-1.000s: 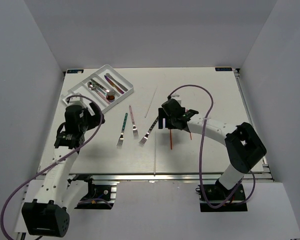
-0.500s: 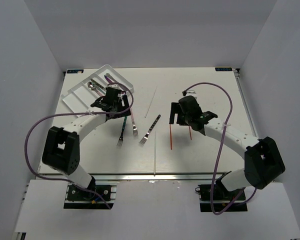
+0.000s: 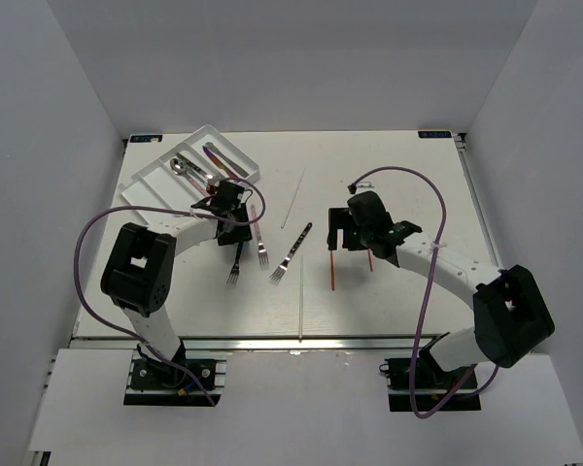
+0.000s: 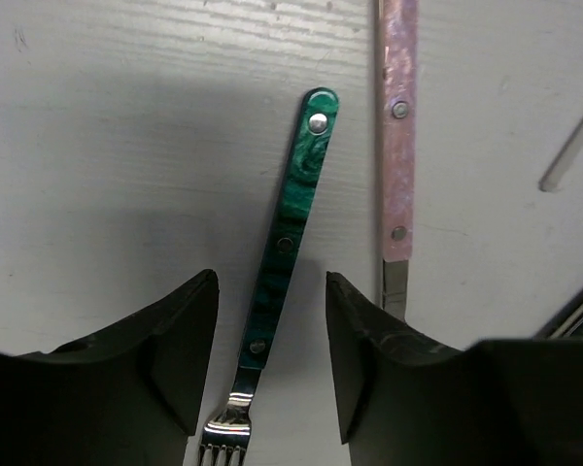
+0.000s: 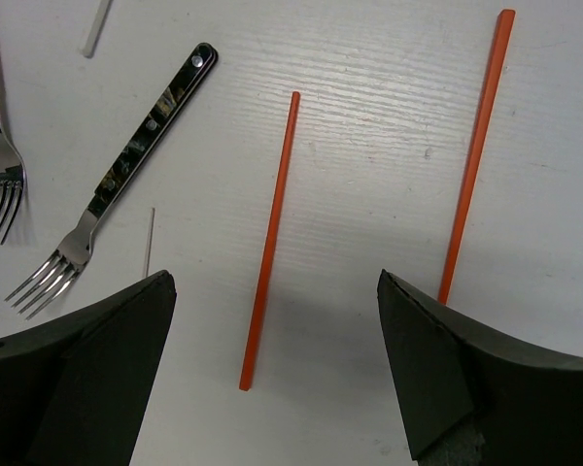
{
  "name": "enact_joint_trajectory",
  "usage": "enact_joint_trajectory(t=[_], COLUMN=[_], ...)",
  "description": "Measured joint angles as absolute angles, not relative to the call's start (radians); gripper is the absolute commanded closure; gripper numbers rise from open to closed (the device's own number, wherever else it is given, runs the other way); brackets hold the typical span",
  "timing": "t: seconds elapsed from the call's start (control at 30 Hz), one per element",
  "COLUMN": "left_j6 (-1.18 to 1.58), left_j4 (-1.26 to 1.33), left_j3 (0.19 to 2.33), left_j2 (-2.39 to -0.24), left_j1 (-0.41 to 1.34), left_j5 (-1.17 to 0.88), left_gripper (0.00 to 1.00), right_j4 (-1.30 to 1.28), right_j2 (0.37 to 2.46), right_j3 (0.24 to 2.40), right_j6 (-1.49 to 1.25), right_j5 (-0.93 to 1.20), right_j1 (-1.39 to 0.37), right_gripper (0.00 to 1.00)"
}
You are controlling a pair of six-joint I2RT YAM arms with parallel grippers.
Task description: Sort the eating utensils into containers
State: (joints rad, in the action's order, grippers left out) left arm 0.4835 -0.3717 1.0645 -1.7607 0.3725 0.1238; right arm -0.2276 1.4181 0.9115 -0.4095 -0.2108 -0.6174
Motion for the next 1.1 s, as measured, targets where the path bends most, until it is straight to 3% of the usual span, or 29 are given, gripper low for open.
enact_joint_trajectory(t=[0.1, 0.17, 0.3, 0.67, 0.93, 1.1], left_j6=[0.490, 0.493, 0.499, 0.495, 0.496, 0.521], left_j4=[-0.350, -0.329, -0.308, -0.454, -0.559, -0.554], left_j3=[1.046, 1.039, 1.036, 1.037, 1.087, 1.204], left_j2=[-1.778, -1.777, -1.784, -1.724, -1.514, -1.532], left_j1=[0.373, 0.373, 0.373, 0.378, 0.373, 0.239], left_j5=[0.133, 0.139, 0.144, 0.227, 0.325, 0.332], left_gripper=[0.48, 0.56, 1.00, 1.00, 1.00, 1.00], right_j4=[-0.220, -0.218, -0.205, -0.198, -0.192, -0.182], right_j2=[1.418, 1.418, 1.418, 1.422, 1.422, 1.422], right_j3=[0.901, 0.899, 0.897, 0.891, 0.886, 0.886], right_j6=[-0.406, -0.406, -0.402, -0.395, -0.389, -0.387], right_j5=[-0.199, -0.196, -0.191, -0.183, -0.182, -0.179], right_j1=[-0.617, -0.617, -0.617, -0.617, -0.617, -0.617], right_gripper=[0.11, 0.11, 0.11, 0.12, 0.12, 0.12])
